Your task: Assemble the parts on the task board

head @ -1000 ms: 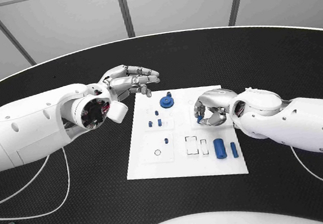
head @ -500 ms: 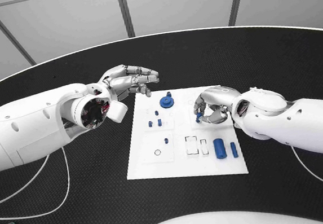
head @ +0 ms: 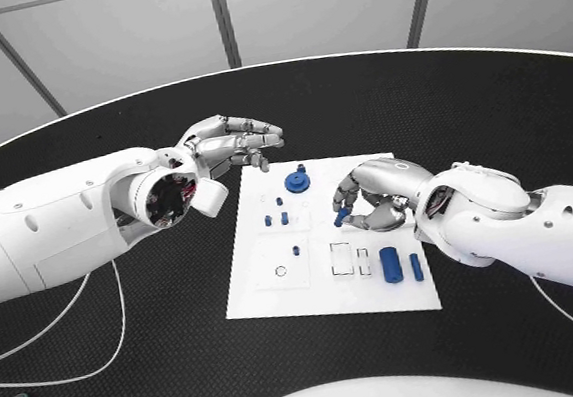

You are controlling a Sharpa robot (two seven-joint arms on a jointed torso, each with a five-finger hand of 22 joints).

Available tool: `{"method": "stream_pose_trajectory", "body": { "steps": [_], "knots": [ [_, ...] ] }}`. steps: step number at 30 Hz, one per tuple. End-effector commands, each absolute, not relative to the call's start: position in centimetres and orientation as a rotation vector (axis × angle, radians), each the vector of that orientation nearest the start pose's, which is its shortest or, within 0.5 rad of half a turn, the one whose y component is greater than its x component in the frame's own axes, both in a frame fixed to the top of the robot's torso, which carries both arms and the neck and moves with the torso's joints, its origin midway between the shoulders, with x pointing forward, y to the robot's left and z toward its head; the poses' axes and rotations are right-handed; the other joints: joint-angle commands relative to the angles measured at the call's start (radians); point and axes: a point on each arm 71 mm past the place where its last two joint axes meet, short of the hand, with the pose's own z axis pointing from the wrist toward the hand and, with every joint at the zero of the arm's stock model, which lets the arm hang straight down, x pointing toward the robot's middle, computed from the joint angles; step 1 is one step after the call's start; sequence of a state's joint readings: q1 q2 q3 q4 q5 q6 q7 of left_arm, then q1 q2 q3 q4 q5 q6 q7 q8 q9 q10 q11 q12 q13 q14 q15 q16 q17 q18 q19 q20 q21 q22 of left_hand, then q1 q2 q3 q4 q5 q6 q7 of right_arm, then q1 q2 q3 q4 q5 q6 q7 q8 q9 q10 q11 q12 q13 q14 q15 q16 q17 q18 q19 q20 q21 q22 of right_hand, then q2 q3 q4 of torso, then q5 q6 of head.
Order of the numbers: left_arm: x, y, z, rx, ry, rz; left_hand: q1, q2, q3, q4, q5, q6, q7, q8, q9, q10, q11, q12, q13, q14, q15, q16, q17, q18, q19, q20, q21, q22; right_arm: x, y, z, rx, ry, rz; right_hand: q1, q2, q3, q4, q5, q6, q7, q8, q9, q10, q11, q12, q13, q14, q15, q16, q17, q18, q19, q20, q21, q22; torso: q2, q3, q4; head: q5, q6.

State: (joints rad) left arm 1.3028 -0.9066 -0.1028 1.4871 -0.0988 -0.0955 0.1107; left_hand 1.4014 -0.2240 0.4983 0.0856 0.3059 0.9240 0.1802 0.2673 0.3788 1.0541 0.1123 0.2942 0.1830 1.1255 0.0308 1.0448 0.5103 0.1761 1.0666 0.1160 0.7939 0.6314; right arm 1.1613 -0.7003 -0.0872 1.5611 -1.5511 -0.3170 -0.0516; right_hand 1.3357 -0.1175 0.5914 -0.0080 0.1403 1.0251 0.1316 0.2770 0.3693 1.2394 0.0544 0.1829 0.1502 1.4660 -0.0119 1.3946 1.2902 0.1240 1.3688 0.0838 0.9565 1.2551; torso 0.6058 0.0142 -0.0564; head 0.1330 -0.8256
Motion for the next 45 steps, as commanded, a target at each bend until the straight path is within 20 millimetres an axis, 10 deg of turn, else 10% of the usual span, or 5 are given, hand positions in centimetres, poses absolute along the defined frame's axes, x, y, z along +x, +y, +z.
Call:
{"method": "stream_pose_trajectory", "body": {
  "steps": [1, 15, 45],
  "knots": [
    [49.8, 23.9, -17.0, -1.050, 1.768, -1.433, 0.002, 0.003, -0.006, -0.002, 0.002, -0.003, 0.001, 0.004, 0.001, -0.009, 0.001, 0.004, -0.002, -0.007, 0.002, -0.003, -0.001, 0.009, -0.002, 0.002, -0.003, -0.001, 44.1, -9.1, -20.5, -0.410, 1.640, 0.894, -0.003, 0.005, -0.003, -0.002, 0.004, 0.009, -0.004, 0.008, 0.021, 0.008, 0.002, -0.002, 0.001, 0.048, -0.010, 0.003, 0.001, -0.010, 0.001, -0.003, 0.001, 0.000, 0.001, 0.0001, 0.0004, 0.007, 0.002],
    [50.0, 23.1, -17.1, -1.042, 1.777, -1.443, 0.002, 0.003, -0.006, -0.002, 0.002, -0.003, 0.001, 0.004, 0.001, -0.009, 0.001, 0.004, -0.002, -0.007, 0.002, -0.003, -0.001, 0.009, -0.002, 0.002, -0.003, -0.001, 42.3, -2.5, -20.7, -0.497, 1.622, 1.041, -0.002, 0.006, -0.003, -0.002, 0.005, 0.007, -0.003, 0.008, 0.022, 0.007, 0.002, -0.004, 0.002, 0.048, -0.010, 0.001, -0.002, -0.008, -0.002, -0.003, -0.009, -0.005, 0.002, -0.0034, -0.0010, 0.029, -0.006],
    [50.0, 22.7, -17.1, -1.037, 1.783, -1.451, 0.005, 0.005, -0.006, -0.002, 0.002, -0.004, 0.002, 0.005, 0.001, -0.010, 0.001, 0.005, -0.002, -0.008, 0.002, -0.003, -0.002, 0.008, -0.001, 0.002, -0.003, -0.002, 42.8, -0.6, -25.2, -0.500, 1.732, 1.028, 0.001, 0.008, -0.001, -0.006, 0.009, 0.001, -0.001, 0.006, 0.024, 0.004, 0.003, -0.008, 0.003, 0.048, -0.009, 0.002, -0.001, -0.007, -0.003, -0.004, -0.013, -0.006, 0.003, 0.0018, 0.0006, 0.059, -0.035]
  ]
}}
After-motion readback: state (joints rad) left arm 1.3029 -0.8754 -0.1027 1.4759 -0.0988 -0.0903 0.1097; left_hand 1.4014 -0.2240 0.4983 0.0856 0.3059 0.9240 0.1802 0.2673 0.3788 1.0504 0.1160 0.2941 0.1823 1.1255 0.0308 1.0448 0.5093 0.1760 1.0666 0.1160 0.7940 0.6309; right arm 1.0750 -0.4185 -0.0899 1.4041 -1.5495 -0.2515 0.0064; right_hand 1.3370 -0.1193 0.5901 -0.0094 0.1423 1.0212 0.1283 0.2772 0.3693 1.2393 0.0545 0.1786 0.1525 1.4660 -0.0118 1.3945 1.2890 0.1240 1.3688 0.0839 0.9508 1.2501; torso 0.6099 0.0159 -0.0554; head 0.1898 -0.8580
